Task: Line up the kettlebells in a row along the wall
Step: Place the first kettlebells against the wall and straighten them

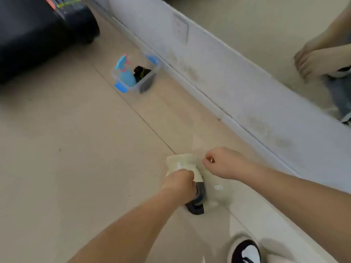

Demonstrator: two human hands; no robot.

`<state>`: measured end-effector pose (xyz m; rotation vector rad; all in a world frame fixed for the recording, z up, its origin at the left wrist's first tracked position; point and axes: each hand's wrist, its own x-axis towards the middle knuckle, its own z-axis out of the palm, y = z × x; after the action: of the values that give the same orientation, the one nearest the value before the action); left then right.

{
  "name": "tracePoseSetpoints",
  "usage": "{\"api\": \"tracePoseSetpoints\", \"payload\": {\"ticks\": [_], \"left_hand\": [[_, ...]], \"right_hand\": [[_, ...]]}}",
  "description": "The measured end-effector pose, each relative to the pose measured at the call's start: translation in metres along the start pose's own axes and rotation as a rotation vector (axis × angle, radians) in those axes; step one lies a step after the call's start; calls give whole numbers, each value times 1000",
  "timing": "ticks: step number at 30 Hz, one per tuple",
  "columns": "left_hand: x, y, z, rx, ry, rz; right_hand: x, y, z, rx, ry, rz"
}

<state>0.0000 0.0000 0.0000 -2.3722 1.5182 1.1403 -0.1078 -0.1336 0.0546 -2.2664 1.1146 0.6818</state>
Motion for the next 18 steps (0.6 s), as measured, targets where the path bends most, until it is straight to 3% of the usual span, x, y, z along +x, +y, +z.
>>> {"api": "tracePoseSetpoints", "payload": {"ticks": [9, 12, 18], "left_hand": [[82, -45, 128, 64, -251, -90], [69, -61, 154, 38, -179, -75], [53, -66, 151, 219, -128, -5]], "right_hand": [[63, 7, 90, -343, -107, -121], [48, 3, 107, -384, -138, -153], [16, 5, 125, -348, -173, -213]]}}
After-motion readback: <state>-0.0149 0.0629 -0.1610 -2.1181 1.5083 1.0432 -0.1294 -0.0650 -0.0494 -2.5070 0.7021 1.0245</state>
